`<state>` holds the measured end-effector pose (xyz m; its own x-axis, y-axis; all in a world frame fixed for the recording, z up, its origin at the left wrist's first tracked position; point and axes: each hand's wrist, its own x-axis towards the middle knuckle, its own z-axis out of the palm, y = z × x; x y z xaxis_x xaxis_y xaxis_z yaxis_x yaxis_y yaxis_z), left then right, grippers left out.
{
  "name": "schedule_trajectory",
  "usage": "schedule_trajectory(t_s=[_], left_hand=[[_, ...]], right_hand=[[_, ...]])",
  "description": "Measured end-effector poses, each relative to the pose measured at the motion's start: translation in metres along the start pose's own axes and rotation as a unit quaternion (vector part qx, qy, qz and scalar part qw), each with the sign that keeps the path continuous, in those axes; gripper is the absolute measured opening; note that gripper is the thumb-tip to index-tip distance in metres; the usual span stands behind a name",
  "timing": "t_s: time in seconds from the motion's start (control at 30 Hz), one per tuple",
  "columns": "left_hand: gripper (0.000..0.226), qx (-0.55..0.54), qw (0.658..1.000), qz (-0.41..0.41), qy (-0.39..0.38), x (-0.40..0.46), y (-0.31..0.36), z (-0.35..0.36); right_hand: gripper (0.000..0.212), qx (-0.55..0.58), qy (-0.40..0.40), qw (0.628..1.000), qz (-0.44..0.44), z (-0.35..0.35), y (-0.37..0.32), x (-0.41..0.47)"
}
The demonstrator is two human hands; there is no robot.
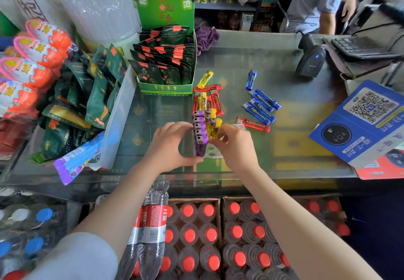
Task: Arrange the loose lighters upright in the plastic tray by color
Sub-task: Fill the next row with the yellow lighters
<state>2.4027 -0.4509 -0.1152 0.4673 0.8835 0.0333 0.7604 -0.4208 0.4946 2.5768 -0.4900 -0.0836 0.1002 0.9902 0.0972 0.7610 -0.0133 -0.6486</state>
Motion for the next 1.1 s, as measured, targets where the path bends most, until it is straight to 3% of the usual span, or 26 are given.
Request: schedule_trajectory(t_s=[0.33,0.6,0.73,0.83,1.03,1.1], left_hand=[[0.074,-0.016,1.000,-0.008,-0.006,0.000,0.002,-0.002],[0.069,-0.028,0.999,0.000,-0.027,0.002,0.004,-0.007],[0.069,-0.033,0.999,-0.003,-0.027,0.003,0.005,-0.007],[0.070,-0.037,0.999,-0.006,-0.035,0.003,0.005,-0.008],[0.066,-0.029,0.999,-0.006,-0.023,-0.012,-0.005,-0.017],[0.061,-0.023,1.000,-0.010,-0.017,-0.019,-0.015,-0.020]], right_hand=[[0.013,-0.039,-0.003,0.999,-0.013,0.006,0.000,-0.002],[0.006,-0.110,-0.088,0.989,-0.032,0.002,0.001,0.014],[0.016,-0.121,-0.064,0.991,0.004,0.003,0.000,0.011],[0.021,-0.060,-0.057,0.995,0.057,0.002,-0.001,0.007],[0.031,-0.062,-0.163,0.985,0.001,-0.008,-0.006,0.008],[0.024,-0.069,-0.140,0.987,-0.027,-0.011,-0.005,0.016]])
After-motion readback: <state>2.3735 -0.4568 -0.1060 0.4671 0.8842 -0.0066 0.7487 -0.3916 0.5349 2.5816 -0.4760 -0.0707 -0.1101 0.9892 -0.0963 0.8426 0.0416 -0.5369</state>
